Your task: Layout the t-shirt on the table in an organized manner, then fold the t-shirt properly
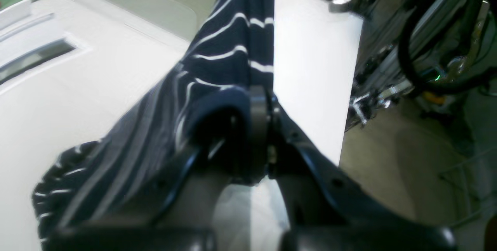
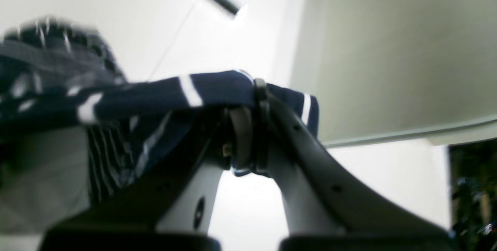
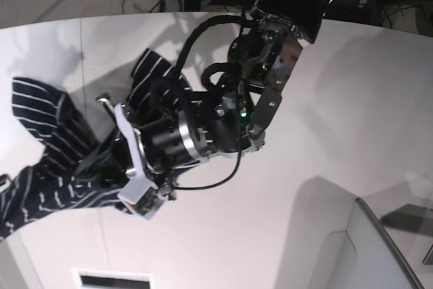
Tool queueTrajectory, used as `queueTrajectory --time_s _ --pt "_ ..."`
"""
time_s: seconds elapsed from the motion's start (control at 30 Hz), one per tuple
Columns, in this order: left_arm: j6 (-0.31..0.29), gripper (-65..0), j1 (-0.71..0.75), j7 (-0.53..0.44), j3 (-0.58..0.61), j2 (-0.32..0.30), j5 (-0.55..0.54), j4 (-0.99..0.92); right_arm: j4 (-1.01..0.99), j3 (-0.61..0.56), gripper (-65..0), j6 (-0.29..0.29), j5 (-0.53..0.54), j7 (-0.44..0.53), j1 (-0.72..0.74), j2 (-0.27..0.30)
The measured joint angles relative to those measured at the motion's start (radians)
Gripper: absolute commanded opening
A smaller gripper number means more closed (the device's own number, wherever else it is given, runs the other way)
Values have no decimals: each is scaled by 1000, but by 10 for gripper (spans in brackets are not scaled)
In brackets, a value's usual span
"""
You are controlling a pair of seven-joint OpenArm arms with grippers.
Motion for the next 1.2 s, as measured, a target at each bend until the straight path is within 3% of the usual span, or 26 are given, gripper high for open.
queueTrajectory --time_s 0.1,0.2,0.33,0.53,0.9,1.03,1.2 --pt "0 -650 -1 -61 -4 0 -11 1 5 0 -650 11 7 4 48 34" --pt "68 -650 -37 -79 -6 -13 -7 0 6 -2 -650 19 19 3 126 34" --pt "82 -650 -88 -85 -18 -26 -6 19 7 -8 -650 13 14 1 193 38" --pt "80 -650 -105 -58 -156 -86 4 90 8 -157 -650 -5 -4 20 275 35" --pt "74 -650 -96 -39 -373 -260 -10 157 21 -323 -650 -13 -9 23 324 -112" --pt "76 -650 -65 -38 -438 -266 -3 156 18 -359 -650 -13 -9 19 323 -158" --pt "72 -650 -74 -40 -374 -259 -4 140 -60 -356 -650 -9 -50 20 358 -160"
